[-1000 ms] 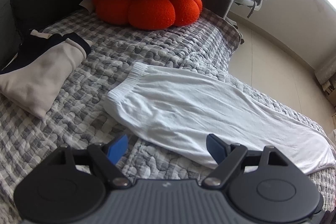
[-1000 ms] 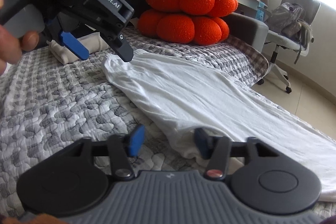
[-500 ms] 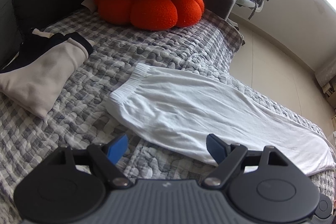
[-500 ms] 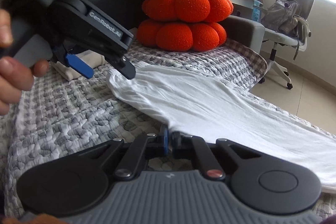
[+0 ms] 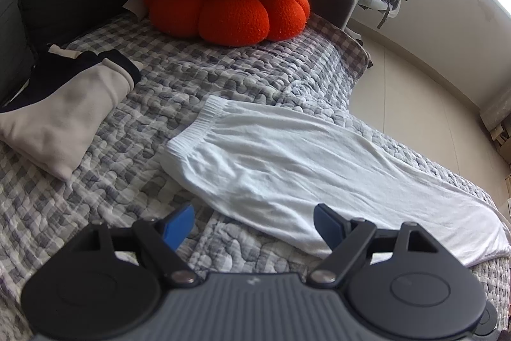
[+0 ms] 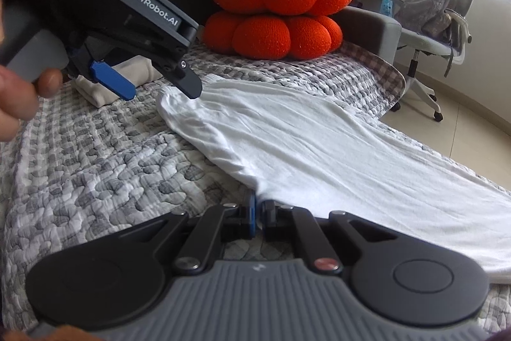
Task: Fold clothes
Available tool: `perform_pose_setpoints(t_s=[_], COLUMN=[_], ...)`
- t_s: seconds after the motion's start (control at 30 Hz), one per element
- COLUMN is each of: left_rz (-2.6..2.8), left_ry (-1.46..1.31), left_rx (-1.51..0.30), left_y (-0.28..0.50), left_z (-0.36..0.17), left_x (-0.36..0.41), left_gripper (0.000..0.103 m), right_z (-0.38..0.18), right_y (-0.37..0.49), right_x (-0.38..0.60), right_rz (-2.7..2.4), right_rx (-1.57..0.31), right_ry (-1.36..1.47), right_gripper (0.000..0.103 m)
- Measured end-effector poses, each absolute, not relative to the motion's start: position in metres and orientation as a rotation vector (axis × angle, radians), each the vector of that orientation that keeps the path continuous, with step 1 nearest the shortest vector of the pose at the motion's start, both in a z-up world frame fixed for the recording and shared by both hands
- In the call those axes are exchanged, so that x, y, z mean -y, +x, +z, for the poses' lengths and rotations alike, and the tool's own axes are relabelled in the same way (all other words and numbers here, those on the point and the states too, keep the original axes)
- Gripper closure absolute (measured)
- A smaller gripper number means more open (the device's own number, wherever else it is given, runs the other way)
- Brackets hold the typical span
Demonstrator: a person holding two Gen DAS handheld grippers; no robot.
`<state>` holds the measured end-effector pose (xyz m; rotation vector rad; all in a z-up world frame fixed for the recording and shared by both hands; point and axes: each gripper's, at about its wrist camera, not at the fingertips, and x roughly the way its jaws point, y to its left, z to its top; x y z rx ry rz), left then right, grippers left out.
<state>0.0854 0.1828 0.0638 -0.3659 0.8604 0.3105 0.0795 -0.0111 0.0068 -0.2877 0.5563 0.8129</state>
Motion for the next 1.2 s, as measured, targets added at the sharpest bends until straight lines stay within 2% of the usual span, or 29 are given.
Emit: perform_pose_setpoints(t_s=[1.2], left_rz=[0.309], left_ry=[-0.358], left_rx=[-0.864], left_y=[0.0853], left_z=[0.0633], left_x=[-0.1813], left_gripper=[0.020], right_z=[0.0076], right_y=[0.0765], right_x=[0.0114], right_rz=[0.812], right_rx=[-0.548], right_ry=[-0.301], right_gripper=[0.092])
